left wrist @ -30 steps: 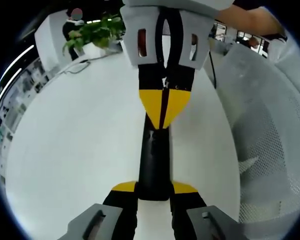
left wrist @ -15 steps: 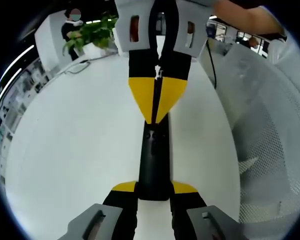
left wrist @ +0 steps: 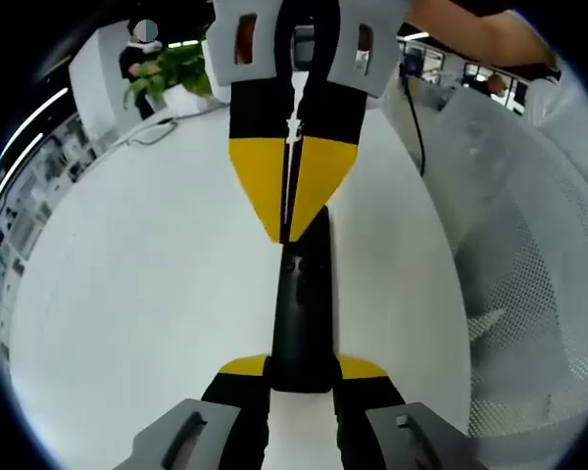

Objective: Press the specified remote control buttons in sequence, fully releasing each button before pressing the next.

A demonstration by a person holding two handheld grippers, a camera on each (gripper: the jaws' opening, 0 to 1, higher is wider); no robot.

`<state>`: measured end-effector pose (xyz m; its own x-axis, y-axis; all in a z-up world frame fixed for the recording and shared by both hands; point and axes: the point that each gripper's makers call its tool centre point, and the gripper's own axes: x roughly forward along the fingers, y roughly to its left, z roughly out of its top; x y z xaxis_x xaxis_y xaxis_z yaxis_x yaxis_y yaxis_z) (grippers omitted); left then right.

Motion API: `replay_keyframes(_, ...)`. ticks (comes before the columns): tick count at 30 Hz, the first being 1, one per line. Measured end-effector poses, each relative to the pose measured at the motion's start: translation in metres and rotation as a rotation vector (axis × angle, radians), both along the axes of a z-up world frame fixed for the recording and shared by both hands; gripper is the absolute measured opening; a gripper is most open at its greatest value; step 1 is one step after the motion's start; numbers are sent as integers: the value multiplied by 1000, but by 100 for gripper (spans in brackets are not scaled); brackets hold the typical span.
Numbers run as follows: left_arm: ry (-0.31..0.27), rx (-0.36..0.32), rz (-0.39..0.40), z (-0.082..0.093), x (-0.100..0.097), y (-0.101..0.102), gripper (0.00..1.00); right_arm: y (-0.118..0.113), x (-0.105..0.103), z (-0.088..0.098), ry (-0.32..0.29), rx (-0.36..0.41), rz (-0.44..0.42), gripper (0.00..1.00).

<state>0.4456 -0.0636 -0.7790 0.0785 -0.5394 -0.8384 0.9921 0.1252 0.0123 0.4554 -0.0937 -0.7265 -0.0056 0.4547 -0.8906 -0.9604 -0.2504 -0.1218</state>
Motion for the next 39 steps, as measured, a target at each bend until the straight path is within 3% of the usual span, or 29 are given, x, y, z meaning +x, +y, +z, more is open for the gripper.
replay_keyframes(12, -1, -6, 1, 0, 1, 0, 23, 1, 2, -3, 3, -4, 4, 0)
replay_keyframes(39, -1, -17, 4, -3, 5, -1, 23, -3, -4, -29, 46, -40, 11, 0)
